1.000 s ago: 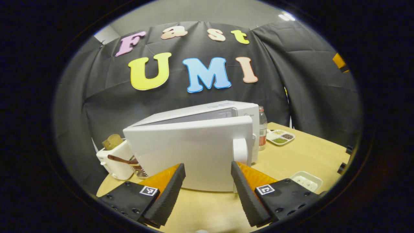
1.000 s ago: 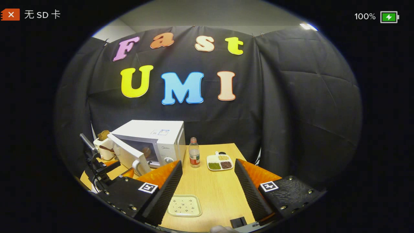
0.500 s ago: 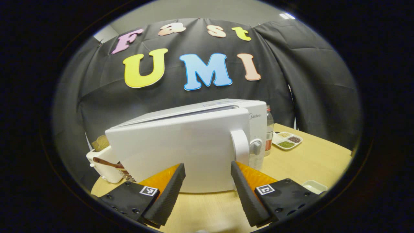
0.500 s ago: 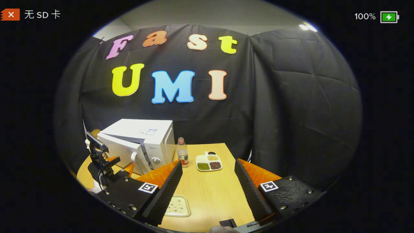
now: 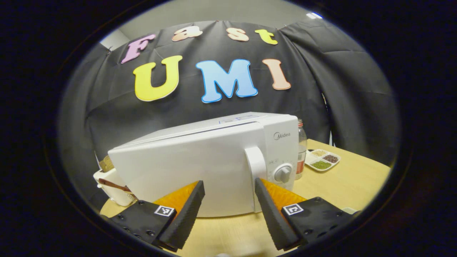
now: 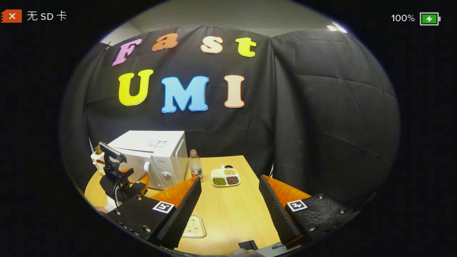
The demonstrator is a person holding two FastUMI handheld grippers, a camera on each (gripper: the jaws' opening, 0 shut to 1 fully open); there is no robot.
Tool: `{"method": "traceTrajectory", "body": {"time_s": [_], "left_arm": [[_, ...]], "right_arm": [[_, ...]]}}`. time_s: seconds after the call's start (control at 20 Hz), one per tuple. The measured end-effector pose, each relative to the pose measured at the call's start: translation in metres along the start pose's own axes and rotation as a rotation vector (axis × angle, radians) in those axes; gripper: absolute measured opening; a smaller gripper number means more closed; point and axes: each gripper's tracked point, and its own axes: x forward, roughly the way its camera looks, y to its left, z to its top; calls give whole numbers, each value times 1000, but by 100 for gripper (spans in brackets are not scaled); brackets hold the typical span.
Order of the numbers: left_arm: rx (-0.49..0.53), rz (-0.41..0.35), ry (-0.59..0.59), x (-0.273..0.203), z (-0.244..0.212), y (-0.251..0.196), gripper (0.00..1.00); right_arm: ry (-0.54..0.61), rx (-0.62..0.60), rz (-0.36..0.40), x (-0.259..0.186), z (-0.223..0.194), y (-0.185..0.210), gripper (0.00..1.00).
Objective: Open the microwave oven with the left hand, put the food in, and close the microwave oven.
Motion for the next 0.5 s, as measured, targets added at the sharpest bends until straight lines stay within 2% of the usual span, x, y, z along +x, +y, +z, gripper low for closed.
{"method": "traceTrajectory", "body": {"time_s": [0.1,0.2,0.25,0.3,0.4,0.45,0.5], "left_arm": [[12,16,-4,2,-1,7,94],[2,14,-5,0,-1,5,100],[5,14,-4,2,-1,5,100],[9,15,-2,2,-1,4,94],[15,41,-22,12,4,6,99],[-2,1,18,17,-3,-4,94],[-20,11,23,15,-5,-9,96]], "right_arm": [[2,6,-2,0,-1,-1,99],[7,10,2,0,-2,1,99],[7,8,5,1,-2,3,99],[5,7,8,0,-1,4,99],[6,11,20,0,0,9,99],[3,11,27,0,1,11,99],[1,8,31,-1,2,13,99]]}}
